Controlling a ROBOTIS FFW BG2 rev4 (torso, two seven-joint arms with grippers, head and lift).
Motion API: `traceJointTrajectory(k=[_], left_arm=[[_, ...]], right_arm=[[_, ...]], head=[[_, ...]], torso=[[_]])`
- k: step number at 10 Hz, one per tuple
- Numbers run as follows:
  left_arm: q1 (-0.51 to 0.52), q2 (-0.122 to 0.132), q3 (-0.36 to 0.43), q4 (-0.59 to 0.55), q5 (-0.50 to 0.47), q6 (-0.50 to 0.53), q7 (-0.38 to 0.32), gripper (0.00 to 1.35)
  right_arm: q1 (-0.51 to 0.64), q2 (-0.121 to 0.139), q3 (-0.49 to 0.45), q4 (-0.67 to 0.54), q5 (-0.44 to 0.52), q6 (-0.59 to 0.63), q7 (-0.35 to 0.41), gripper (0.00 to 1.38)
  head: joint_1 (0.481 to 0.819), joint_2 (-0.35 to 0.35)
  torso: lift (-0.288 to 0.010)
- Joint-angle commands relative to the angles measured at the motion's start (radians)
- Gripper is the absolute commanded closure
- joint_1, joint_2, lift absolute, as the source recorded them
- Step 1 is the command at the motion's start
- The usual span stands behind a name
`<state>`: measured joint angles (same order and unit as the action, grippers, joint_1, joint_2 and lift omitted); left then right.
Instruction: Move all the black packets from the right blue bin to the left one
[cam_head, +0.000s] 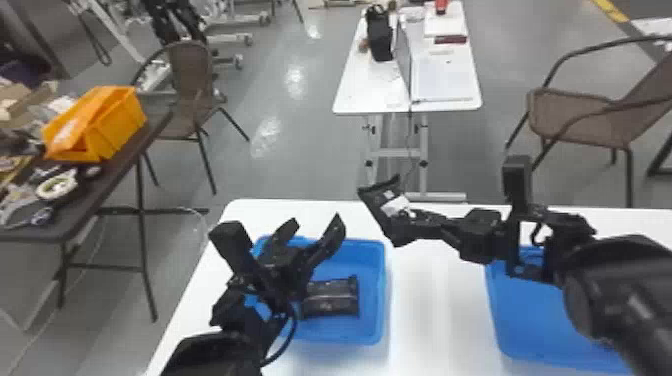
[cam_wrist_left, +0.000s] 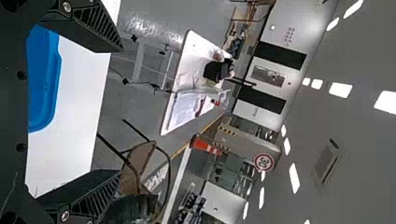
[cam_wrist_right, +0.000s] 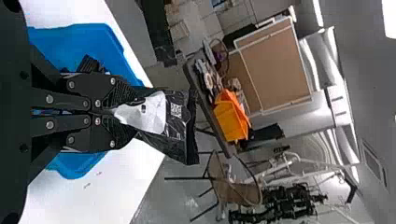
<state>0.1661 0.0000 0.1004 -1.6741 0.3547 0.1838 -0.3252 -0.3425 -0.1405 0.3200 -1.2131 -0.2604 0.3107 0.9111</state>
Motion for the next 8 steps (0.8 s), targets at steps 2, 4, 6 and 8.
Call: traceJointTrajectory(k=[2,4,6,8], left_arm=[[-0.017,0.000,-0.016,0.033,0.198,0.003,-0.035,0.10],[-0.031,0.009,-0.044,0.023,0.259,-0.018,-0.061,0.10],[-0.046,0.025,-0.077,0.005,0.277,-0.018,-0.071,0.10],[-0.056,0.028,-0.091,-0.001,0.237,0.005,-0.069,0.10]], right_arm=[[-0.027,0.002,0.033,0.009,-0.017,0.004,0.026,1.17],[-0.039,0.004,0.056,0.009,-0.028,0.004,0.028,1.17],[-0.052,0.007,0.077,0.018,-0.037,0.004,0.028,1.17],[-0.061,0.013,0.088,0.027,-0.045,-0.004,0.028,1.17]], head=[[0.695,0.216],[0.695,0.212],[0.695,0.206],[0.695,0.199]], torso=[[0.000],[0.000],[0.000],[0.000]])
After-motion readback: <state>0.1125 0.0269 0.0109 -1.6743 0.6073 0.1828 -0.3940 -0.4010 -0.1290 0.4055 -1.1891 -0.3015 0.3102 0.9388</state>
